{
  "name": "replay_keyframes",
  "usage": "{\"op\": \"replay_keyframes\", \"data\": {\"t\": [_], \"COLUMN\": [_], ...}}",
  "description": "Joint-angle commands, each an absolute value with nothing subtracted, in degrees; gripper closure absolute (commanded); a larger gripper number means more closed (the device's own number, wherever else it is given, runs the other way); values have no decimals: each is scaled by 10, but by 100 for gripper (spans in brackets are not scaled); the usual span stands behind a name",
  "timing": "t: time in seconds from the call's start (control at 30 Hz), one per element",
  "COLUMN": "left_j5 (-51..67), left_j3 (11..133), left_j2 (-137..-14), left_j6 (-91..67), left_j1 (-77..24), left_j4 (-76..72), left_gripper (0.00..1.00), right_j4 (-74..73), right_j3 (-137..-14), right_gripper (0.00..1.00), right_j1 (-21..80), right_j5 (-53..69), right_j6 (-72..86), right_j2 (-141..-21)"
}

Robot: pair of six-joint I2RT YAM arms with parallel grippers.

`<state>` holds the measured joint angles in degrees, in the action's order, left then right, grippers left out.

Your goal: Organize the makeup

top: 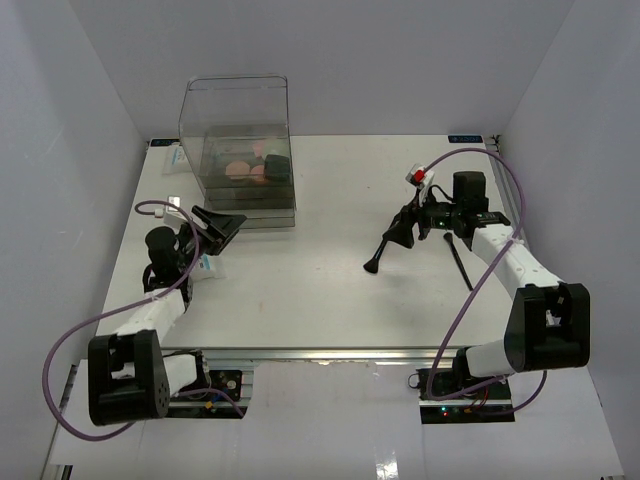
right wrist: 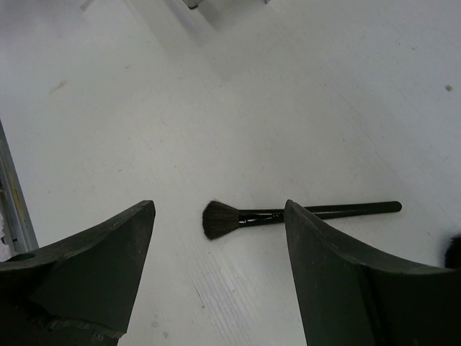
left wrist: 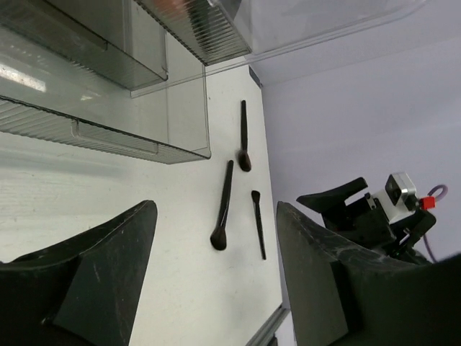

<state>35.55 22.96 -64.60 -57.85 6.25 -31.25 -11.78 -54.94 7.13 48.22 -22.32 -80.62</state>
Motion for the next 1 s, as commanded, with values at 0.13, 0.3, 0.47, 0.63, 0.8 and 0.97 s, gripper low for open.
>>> {"op": "replay_keyframes", "data": {"t": [0.13,0.3,0.47,0.63,0.8,0.97], "left_j5": [372,419,415,428,435,432], "left_j3": [259,279,287,279,274,269], "left_j2": [-540,-531,-498,-479,-467,-457], "left_j6": [-450,-430,-385,-386,-387,-387], "left_j1": [68,68,69,68,68,68], "left_j4": [-204,-175,-133,-139,-142,-144], "left_gripper": [2,2,2,2,2,2], "right_j4": [-205,-216,-239,-266,-284,-296], "right_j3": [-604,-622,-604,-579,-572,-584], "right_gripper": [16,11,10,16,32,42], "right_j1": [62,31,-34,-85,-91,-91], "right_j5": [245,87,49,72,84,82], "right_j6": [-238,-182,-198,-247,-276,-279], "right_j2": [-812,-822,-831,-854,-882,-921]}}
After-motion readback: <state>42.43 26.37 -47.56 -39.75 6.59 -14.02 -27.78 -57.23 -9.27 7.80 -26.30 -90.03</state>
